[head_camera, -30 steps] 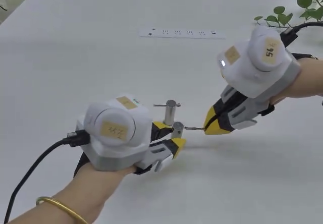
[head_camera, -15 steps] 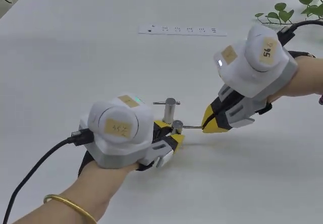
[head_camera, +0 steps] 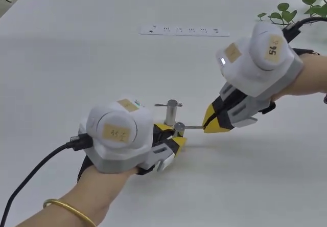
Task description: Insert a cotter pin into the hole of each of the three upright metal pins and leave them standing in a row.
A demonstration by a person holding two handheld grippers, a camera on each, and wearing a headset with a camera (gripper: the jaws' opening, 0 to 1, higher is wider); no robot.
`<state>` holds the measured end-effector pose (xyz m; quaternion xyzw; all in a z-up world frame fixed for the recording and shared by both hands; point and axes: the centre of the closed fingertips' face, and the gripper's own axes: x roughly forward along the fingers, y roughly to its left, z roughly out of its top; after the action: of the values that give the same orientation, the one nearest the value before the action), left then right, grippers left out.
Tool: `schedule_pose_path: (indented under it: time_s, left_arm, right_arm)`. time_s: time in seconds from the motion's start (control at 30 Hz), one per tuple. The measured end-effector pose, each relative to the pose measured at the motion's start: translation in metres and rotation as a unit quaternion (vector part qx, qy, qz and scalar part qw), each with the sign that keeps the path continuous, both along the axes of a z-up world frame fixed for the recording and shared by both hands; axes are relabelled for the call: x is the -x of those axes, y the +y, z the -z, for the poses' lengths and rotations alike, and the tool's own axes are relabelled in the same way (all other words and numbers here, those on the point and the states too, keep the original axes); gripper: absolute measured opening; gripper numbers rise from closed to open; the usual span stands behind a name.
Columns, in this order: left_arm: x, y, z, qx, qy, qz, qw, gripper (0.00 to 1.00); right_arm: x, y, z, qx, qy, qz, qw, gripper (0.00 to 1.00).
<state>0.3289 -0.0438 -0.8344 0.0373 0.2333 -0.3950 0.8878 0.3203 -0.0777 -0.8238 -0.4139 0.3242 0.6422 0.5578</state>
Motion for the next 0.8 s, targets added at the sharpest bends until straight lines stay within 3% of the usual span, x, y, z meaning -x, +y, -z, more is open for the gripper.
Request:
schedule_pose_path:
  time_s: [0.4, 0.8]
  left_arm:
    - [-0.001, -0.001, 0.001, 0.004, -0.002, 0.003, 1.0, 0.12]
    - [-0.001, -0.001, 0.002, 0.006, -0.002, 0.005, 1.0, 0.12]
  right_arm:
    - [-0.005, 0.003, 0.0, 0.011, -0.015, -0.024, 0.9996, 0.03]
    - [-0.003, 0.011, -0.003, 0.003, -0.016, -0.03, 0.9994, 0.03]
